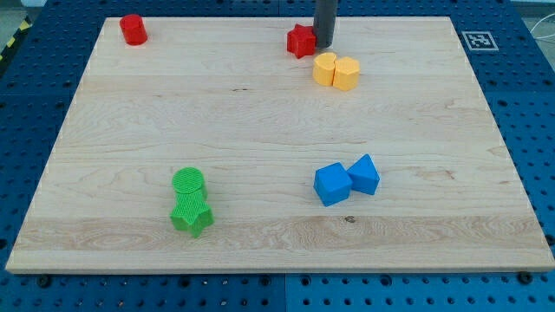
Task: Slide the red star towards left
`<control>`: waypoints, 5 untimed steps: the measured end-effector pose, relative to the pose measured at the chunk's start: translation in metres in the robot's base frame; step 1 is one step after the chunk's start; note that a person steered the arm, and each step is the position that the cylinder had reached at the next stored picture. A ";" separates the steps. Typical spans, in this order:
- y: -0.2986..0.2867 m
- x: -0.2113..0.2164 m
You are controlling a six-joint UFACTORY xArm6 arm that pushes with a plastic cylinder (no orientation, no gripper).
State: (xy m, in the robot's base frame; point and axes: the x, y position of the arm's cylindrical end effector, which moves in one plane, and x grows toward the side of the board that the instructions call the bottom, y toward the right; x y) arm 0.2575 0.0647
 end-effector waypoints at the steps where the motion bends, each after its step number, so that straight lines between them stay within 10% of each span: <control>1: -0.009 0.000; 5: -0.061 0.000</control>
